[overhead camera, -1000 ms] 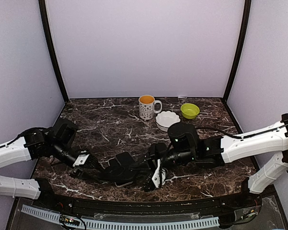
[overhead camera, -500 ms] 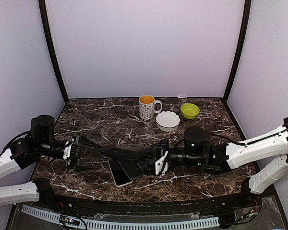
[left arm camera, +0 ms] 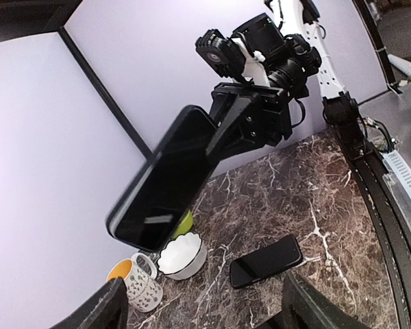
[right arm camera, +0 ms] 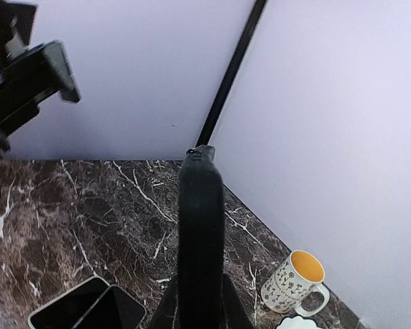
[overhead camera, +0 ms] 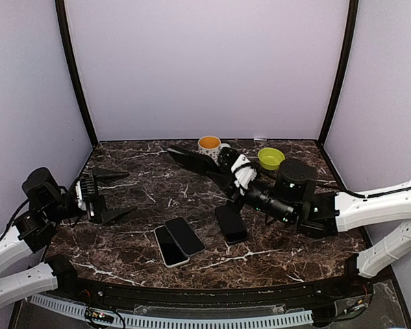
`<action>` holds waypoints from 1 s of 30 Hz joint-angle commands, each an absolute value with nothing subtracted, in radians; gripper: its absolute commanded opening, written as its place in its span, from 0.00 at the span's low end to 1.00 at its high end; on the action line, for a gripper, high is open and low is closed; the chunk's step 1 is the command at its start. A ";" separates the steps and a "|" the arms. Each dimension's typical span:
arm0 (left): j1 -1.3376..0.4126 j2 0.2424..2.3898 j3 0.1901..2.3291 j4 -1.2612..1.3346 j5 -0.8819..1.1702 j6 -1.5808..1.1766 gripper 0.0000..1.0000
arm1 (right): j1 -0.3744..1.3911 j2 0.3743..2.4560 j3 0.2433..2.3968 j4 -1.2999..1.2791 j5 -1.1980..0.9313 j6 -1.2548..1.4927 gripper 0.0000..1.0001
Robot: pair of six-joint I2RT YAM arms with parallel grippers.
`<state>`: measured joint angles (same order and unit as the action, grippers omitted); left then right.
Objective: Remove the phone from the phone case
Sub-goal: Remove the bottom left corner of the phone case.
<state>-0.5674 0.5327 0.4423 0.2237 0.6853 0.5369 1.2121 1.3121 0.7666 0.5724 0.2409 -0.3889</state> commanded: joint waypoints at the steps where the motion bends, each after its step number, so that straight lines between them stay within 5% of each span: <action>1: -0.561 0.571 0.446 0.349 0.615 0.382 0.79 | 1.179 1.306 0.930 0.529 0.320 -0.109 0.00; 21: -0.558 0.624 0.463 0.388 0.459 0.304 0.75 | 0.875 1.211 0.944 0.438 0.025 0.341 0.00; 30: -0.546 0.719 0.520 0.358 0.596 0.229 0.68 | 0.823 1.268 0.967 0.577 -0.404 0.382 0.00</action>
